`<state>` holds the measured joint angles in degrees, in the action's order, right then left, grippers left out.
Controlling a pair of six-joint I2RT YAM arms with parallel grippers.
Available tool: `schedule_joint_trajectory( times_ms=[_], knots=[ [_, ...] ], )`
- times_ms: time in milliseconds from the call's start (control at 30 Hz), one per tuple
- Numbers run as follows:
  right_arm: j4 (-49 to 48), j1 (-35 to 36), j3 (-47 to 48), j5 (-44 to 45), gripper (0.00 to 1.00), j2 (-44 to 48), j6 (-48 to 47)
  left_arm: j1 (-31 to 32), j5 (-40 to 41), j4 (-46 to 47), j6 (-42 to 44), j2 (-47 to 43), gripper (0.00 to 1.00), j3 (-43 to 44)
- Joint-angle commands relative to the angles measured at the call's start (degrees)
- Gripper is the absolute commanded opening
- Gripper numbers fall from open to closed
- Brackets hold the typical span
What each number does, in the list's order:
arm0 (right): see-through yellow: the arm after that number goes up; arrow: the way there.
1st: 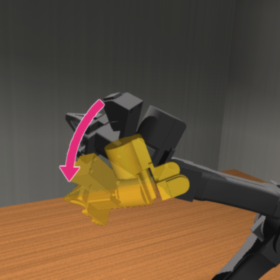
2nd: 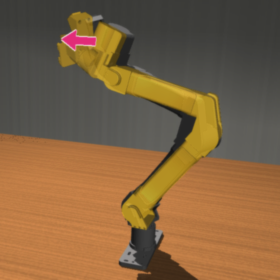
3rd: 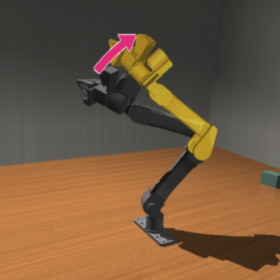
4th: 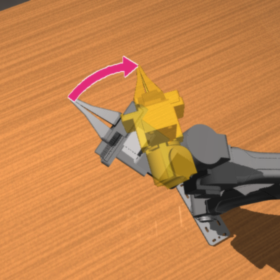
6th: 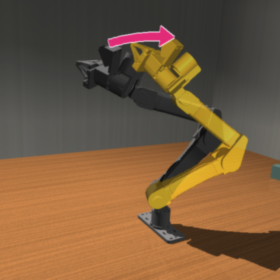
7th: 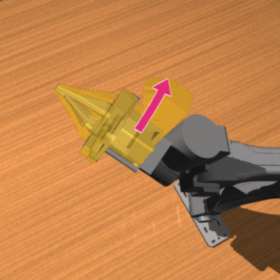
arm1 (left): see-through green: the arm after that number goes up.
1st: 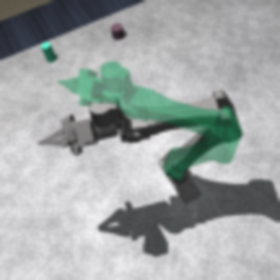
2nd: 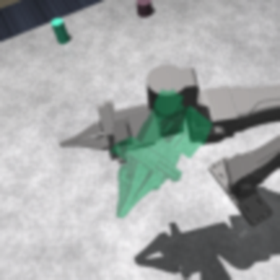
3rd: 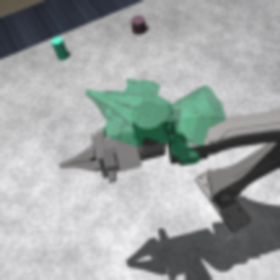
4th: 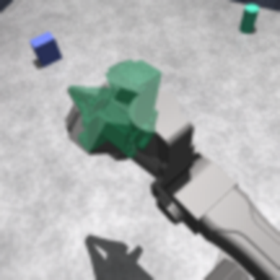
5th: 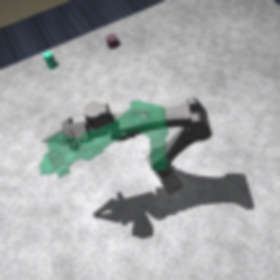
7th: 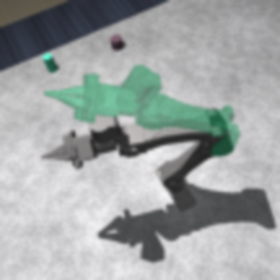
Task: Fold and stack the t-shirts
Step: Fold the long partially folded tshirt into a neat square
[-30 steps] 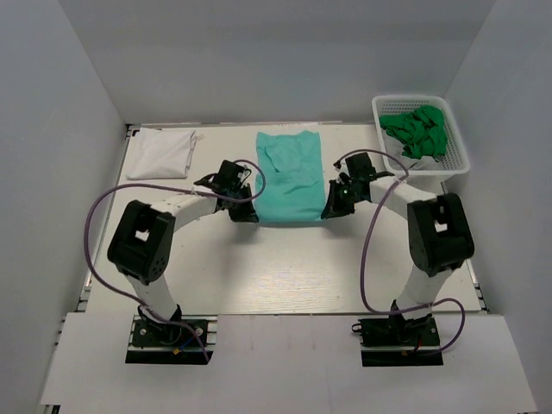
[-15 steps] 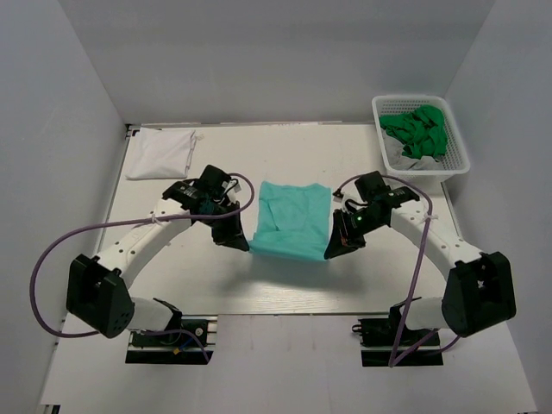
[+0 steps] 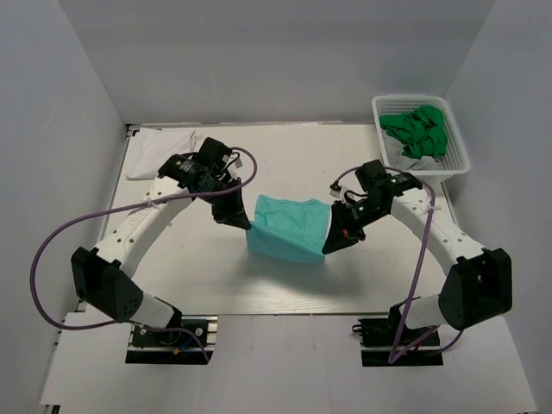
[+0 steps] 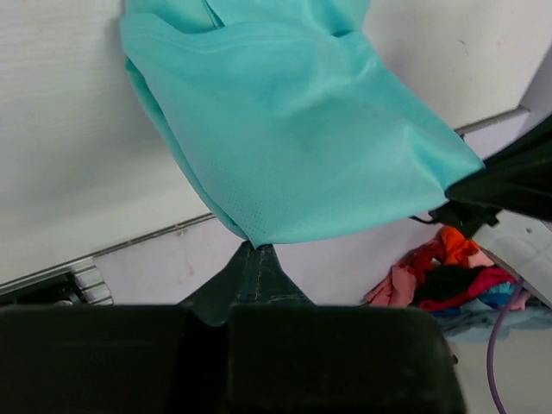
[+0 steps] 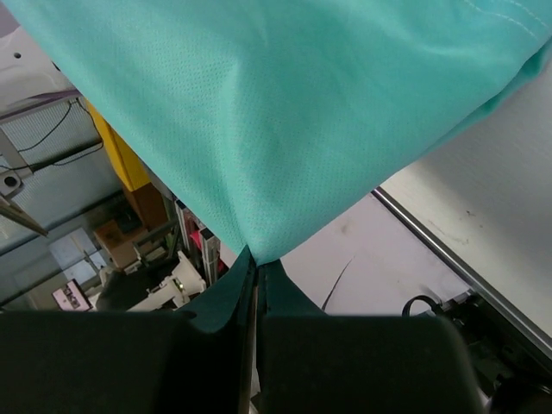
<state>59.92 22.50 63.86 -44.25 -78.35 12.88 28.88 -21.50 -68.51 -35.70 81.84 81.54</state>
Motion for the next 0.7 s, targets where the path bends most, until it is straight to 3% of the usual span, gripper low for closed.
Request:
schedule_joint_trajectory(
  times_ms=[0,233,433,667],
  knots=[
    [3.1,-0.62,2.32,0.65,0.0,-3.12,-1.19,-0.93,4.44,3.38,1.86,3.39,0.0,4.93],
    [-1.29,-2.89,10.23,4.42,0.0,-8.66,0.47,-0.93,12.96,12.51,2.91,8.06,0.0,7.41],
    [-7.19,-4.92,12.26,1.63,0.0,-13.48,1.98,-0.93,17.8,20.79,2.3,12.54,0.0,6.96],
    [-10.96,-7.47,16.56,-0.65,0.0,-20.17,1.71,-1.46,18.68,29.75,2.3,20.63,0.0,10.73]
  ],
)
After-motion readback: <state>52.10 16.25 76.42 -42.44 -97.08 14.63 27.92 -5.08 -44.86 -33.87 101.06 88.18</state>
